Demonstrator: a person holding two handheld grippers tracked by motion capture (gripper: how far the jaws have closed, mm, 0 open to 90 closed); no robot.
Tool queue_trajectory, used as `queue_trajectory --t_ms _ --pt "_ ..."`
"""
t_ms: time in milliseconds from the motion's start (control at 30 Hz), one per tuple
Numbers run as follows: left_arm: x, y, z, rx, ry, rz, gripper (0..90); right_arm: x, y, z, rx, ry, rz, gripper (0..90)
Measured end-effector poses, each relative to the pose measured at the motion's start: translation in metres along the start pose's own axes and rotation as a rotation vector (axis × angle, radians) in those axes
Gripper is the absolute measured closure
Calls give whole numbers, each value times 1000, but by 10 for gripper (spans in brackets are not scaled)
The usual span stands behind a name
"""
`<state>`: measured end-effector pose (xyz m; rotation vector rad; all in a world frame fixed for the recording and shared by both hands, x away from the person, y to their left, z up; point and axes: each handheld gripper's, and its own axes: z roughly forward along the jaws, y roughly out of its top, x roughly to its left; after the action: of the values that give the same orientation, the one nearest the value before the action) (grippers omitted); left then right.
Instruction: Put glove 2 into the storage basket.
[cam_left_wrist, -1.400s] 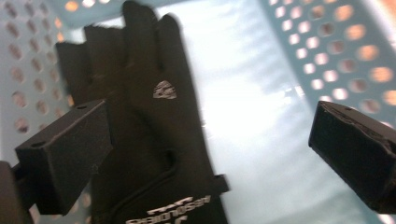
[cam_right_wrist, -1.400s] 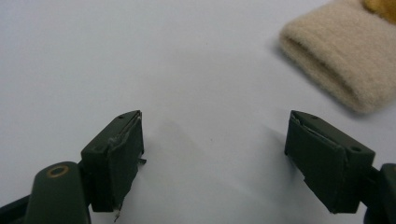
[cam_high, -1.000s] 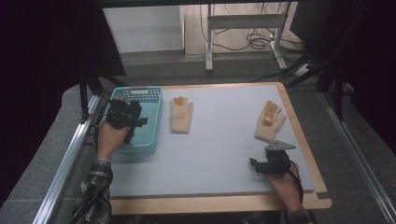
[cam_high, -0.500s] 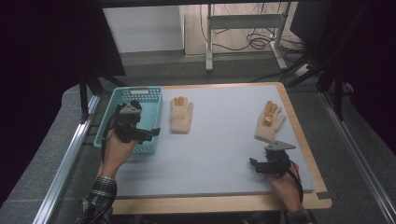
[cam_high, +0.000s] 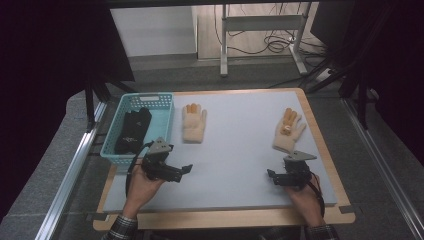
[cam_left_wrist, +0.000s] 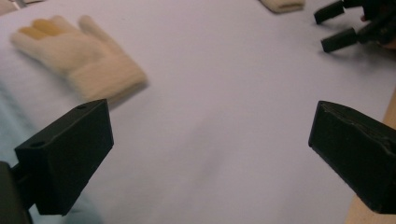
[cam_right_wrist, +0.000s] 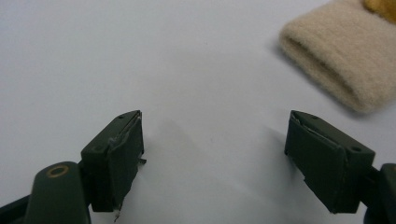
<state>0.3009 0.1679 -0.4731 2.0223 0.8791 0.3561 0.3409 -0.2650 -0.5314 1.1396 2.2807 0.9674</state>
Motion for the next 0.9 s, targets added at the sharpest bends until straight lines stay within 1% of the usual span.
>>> queue_trajectory --t_ms 100,200,233,300,367,400,467,500,600,733,767,833,900 --pt "-11 -11 13 16 -3 23 4 0 0 0 0 0 0 194" --pt "-15 -20 23 32 -1 20 3 0 0 0 1 0 0 194" --pt "-16 -25 28 45 5 22 3 0 0 0 1 -1 0 194" --pt "-17 -33 34 73 36 36 2 0 0 0 1 -1 0 194" --pt "-16 -41 38 95 52 34 2 0 0 0 1 0 0 194" --pt "-15 -44 40 115 65 33 2 0 0 0 1 0 0 194" --pt "-15 -48 41 144 91 43 2 0 0 0 1 -1 0 194" --pt "-15 -50 40 148 104 44 2 0 0 0 1 -1 0 194" --pt "-13 -56 38 158 102 17 2 0 0 0 1 0 0 194" --pt "-10 -64 40 181 120 7 2 0 0 0 0 0 -2 199" --pt "-9 -67 40 180 117 4 2 1 0 0 -3 -2 -4 199" --pt "-5 -67 40 181 102 -31 6 2 0 -1 -9 -14 -12 204" --pt "-4 -67 40 185 94 -39 2 4 0 -2 -15 -21 -26 216"
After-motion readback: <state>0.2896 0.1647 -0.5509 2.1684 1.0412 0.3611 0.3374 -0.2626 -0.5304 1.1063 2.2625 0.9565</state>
